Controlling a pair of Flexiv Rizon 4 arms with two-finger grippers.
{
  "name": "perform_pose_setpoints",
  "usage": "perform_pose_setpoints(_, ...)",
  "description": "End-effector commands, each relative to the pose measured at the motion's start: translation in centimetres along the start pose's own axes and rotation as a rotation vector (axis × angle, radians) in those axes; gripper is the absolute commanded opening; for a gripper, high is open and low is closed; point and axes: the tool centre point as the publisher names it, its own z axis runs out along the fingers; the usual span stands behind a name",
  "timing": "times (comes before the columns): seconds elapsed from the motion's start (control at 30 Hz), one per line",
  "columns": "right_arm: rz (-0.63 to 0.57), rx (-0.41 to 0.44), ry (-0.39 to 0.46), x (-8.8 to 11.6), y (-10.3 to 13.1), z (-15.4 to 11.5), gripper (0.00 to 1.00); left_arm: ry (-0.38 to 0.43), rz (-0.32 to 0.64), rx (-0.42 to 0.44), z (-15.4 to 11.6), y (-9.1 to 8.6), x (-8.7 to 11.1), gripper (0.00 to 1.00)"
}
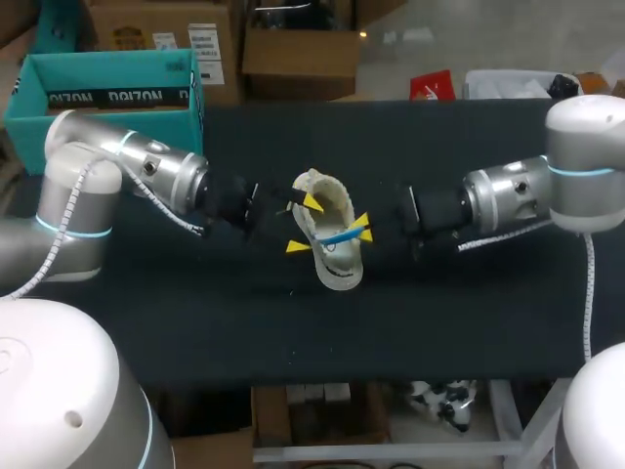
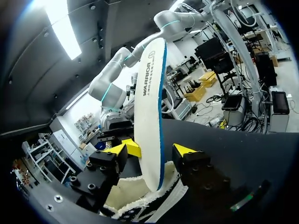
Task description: Open the shoe tongue, take the insole out of the shoe, put the insole back into the shoe, and pack the shoe into the shoebox
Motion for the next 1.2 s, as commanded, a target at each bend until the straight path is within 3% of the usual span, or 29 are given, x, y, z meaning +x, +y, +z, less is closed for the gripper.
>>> perform_pose_setpoints(0.03,-0.004,0.001,0.009,-0.1,0.3,0.3,0.00,-0.147,0.018,-0.040,1.2,-0.8,0.4,0.46)
perform_pose_setpoints(0.4,-0.014,-0.008,0.021,-0.2,0.2,0.4,0.00,-0.157,0.013,-0.048,1.6,-0.5,0.2,0.30)
perform_pose_setpoints(0.6,-0.010,-0.021,0.029,-0.2,0.2,0.1,0.00,-0.165,0.000,-0.056,1.3,-0.2,0.3,0.40)
perform_pose_setpoints(0.67,-0.011,-0.024,0.032,-0.1,0.2,-0.1,0.00,-0.170,-0.003,-0.055,1.2,-0.1,0.3,0.40)
perform_pose_setpoints(0.77,-0.009,-0.028,0.035,0.0,0.3,-0.2,0.00,-0.175,-0.005,-0.058,1.1,0.0,0.2,0.00)
perform_pose_setpoints(1.2,-0.009,-0.027,0.042,0.1,0.4,-0.5,0.00,-0.163,-0.007,-0.052,1.5,0.9,-0.4,0.00)
